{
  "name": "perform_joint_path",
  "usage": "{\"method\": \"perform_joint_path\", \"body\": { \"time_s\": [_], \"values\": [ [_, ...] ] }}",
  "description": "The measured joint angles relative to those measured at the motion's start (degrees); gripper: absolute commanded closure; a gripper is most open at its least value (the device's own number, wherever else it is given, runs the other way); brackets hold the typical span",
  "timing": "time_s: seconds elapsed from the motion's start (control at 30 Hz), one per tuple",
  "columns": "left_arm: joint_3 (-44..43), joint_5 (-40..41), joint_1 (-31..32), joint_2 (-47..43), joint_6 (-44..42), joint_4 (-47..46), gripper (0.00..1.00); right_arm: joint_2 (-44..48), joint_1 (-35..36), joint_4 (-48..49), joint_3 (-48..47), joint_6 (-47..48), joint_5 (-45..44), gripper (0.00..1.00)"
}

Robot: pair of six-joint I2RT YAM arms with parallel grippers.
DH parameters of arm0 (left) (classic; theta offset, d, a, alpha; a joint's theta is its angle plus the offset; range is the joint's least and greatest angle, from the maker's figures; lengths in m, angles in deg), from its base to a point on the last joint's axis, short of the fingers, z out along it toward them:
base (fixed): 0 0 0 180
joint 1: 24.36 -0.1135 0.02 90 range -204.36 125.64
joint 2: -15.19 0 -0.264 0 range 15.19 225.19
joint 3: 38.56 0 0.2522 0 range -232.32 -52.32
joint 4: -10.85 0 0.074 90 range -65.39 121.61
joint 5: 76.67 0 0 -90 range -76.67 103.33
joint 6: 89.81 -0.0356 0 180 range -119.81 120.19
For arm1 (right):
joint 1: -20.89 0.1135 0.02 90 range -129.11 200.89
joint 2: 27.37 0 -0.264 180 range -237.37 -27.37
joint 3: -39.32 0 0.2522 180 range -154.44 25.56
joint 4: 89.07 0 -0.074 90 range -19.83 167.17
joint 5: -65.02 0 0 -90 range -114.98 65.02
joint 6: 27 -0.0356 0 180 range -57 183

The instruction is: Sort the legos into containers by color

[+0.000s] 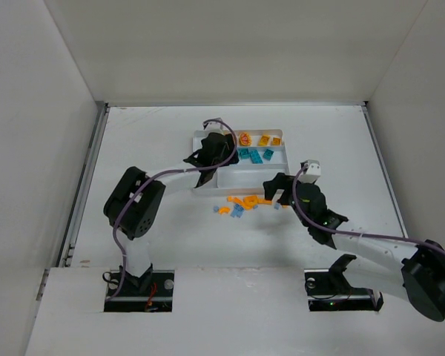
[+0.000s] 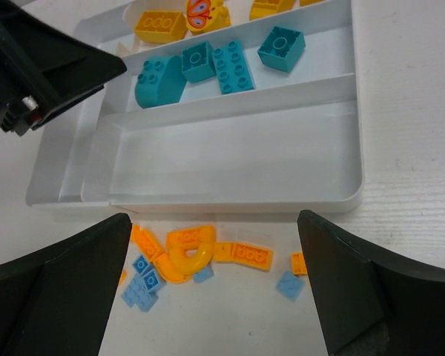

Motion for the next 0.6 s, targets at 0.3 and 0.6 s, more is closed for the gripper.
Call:
{"method": "perform_joint_path", "body": {
  "time_s": [0.3,0.6],
  "values": [
    [20.5,1.7,4.4,-24.5,2.1,-3.2,0.83,-0.8,3.3,0.8,-0.9,2.3,2.8,0.89],
    [39.4,4.6,9.6,-39.7,4.0,-2.5,0.68,-11.6,17.1,-3.1,-5.8,-0.5,0.7,0.75]
  ]
}}
